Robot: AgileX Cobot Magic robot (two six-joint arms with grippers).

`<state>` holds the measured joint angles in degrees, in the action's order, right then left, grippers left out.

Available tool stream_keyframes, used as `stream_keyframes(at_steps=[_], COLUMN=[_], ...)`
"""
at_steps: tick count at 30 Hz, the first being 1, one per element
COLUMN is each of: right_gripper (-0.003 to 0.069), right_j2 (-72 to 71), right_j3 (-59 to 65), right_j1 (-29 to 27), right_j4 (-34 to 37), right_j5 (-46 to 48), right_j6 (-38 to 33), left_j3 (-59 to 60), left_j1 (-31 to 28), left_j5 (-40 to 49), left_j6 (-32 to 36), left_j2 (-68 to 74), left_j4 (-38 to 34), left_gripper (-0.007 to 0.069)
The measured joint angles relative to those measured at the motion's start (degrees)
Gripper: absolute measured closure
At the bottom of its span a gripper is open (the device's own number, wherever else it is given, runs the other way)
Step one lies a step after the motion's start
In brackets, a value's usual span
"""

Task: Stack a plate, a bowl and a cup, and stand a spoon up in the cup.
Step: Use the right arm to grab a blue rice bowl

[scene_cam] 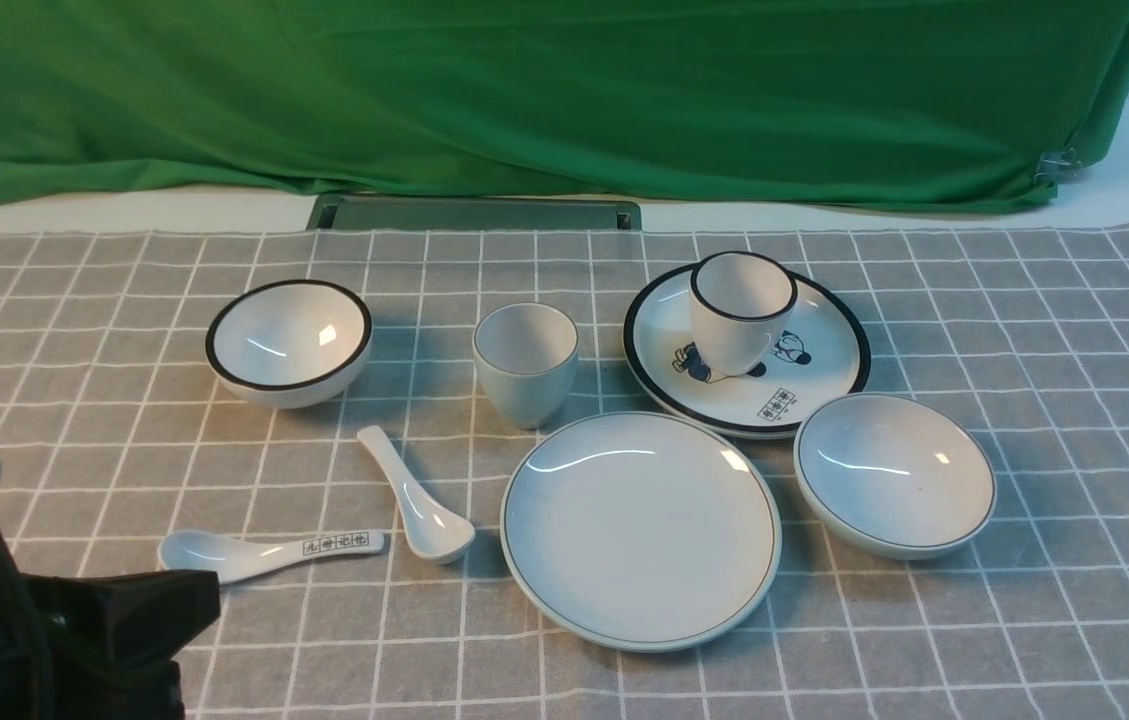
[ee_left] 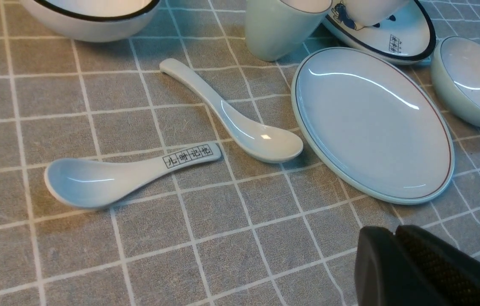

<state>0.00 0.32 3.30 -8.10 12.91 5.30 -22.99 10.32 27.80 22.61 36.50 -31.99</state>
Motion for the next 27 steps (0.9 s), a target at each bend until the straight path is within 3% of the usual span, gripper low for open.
stream_keyframes(at_steps=[7,13,23,27], right_gripper=[0.0417,0.0417,0.0417,0.044], right_j2=[0.0,0.0,0.0,0.0], right_j3=[0.0,0.0,0.0,0.0], right_j1=[0.0,0.0,0.0,0.3], right_j4=[0.5,2.4,2.6,2.6], right_j5=[-0.9,-8.8,-20.0,-20.4], right_j6=[1.1,14.1,19.8,27.1], left_j3=[0.0,0.0,0.0,0.0], left_j1=[0.0,0.0,0.0,0.0], left_j5=[0.0,0.0,0.0,0.0], left_j6=[0.0,0.6,1.4,1.4], left_j2=[0.0,0.0,0.0,0.0], left_j4=[0.0,-1.6,-2.1,-2.1], left_gripper=[0.0607,0.0607,0.0607,0.0607])
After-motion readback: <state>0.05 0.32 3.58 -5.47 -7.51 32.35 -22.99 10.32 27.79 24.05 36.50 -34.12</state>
